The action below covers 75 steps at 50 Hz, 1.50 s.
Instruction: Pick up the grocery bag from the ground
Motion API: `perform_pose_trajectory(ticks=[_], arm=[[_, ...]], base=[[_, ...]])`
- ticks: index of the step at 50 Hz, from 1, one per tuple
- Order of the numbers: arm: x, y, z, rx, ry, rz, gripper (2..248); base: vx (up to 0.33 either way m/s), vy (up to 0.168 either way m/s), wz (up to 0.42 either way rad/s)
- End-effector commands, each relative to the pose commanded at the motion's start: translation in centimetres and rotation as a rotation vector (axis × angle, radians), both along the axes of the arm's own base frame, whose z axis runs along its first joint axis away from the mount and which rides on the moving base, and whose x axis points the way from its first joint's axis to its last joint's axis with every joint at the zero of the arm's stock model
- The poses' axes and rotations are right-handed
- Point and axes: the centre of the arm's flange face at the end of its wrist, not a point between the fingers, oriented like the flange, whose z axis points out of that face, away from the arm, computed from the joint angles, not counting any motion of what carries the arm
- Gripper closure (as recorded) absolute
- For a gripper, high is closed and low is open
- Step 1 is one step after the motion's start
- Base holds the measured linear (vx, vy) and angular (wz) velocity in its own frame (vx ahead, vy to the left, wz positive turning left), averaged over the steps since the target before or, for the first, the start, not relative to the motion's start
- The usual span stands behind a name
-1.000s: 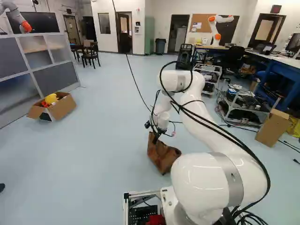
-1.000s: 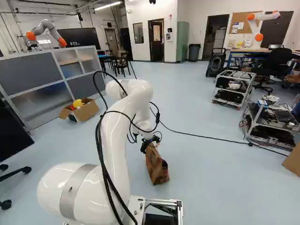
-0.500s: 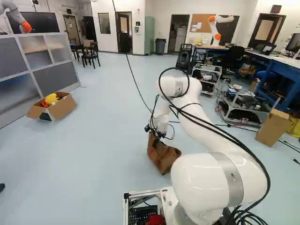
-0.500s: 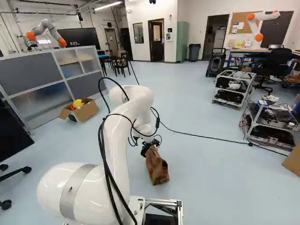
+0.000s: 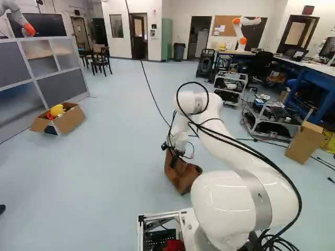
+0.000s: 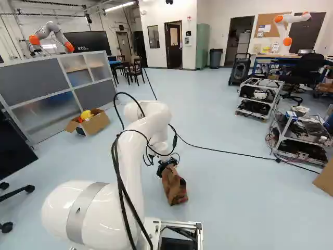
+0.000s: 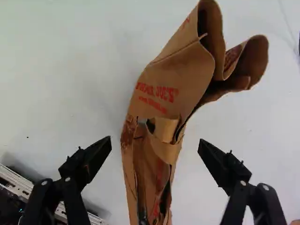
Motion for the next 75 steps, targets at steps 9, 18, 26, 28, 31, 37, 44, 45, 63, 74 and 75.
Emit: perform_pose_trajectory(ticks=[9,18,26,28,31,37,44,45,63,74,75], arm=[[0.0,0.0,-1.4,0.000,0.002,0.000,3],[0.0,0.0,-2.6,0.000,0.004,0.000,3],[0.0,0.0,-3.0,0.000,0.004,0.000,50],[0.0,0.0,-3.0,0.000,0.004,0.000,50],[0.0,0.0,-3.0,0.000,0.004,0.000,89],[0.0,0.0,-3.0,0.000,0.005,0.000,128],[-0.2,0.0,-3.0,0.000,0.007,0.000,167],[-0.2,0.0,-3.0,0.000,0.008,0.000,167],[-1.2,0.0,-1.1,0.001,0.025,-0.002,228],[-2.7,-0.1,0.5,0.003,0.049,-0.003,228],[-2.9,-0.1,0.7,0.003,0.052,-0.004,228]], base=[[0.000,0.000,0.000],[0.000,0.000,0.000],[0.000,0.000,0.000],[0.000,0.000,0.000],[0.000,0.000,0.000],[0.000,0.000,0.000],[0.000,0.000,0.000],[0.000,0.000,0.000],[0.000,0.000,0.000],[0.000,0.000,0.000],[0.000,0.000,0.000]])
